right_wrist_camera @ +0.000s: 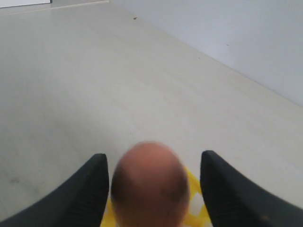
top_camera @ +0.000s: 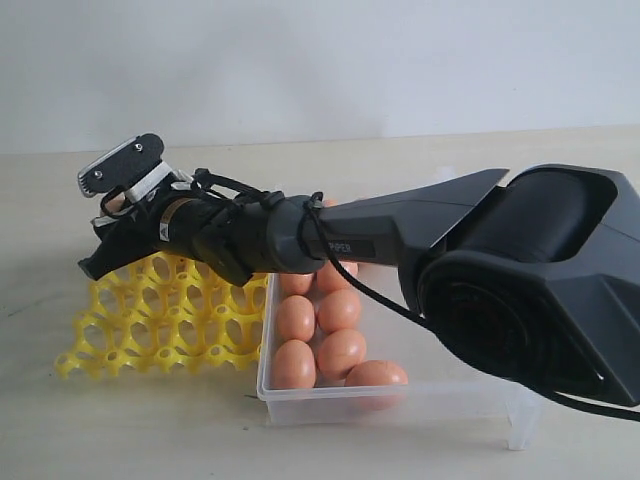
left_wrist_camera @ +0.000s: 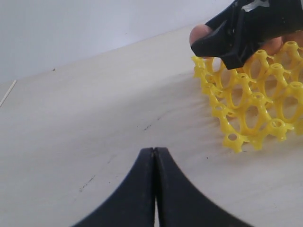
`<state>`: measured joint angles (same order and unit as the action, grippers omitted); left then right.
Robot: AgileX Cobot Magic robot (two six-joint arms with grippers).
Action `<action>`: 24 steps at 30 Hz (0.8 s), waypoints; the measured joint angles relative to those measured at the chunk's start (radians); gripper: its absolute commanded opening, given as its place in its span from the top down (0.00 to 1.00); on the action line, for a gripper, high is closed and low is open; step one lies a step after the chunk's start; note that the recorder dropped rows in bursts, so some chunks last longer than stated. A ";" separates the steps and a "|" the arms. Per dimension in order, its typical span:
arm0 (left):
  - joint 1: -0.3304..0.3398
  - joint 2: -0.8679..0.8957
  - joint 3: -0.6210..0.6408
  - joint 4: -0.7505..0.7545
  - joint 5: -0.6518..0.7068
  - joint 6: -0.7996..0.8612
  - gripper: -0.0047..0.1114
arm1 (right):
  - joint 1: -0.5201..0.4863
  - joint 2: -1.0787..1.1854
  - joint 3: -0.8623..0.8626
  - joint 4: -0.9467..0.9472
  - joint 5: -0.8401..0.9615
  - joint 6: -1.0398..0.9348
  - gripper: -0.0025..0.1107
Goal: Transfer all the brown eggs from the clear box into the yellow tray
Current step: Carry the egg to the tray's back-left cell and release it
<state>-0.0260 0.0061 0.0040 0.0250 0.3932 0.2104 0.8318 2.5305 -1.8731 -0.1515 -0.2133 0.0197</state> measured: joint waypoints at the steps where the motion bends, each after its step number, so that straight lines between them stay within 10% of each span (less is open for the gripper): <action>1: 0.000 0.000 0.000 0.000 0.000 0.000 0.96 | 0.000 0.000 0.000 0.000 0.000 0.000 0.45; 10: 0.000 0.000 0.000 0.000 0.000 0.000 0.96 | 0.000 -0.027 0.000 -0.005 0.093 -0.010 0.45; 24: 0.000 0.000 0.000 0.000 0.000 0.000 0.96 | -0.058 -0.478 0.035 -0.047 1.046 0.093 0.45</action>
<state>-0.0260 0.0061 0.0040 0.0250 0.3932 0.2104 0.7739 2.0528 -1.8385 -0.1981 0.8331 0.1128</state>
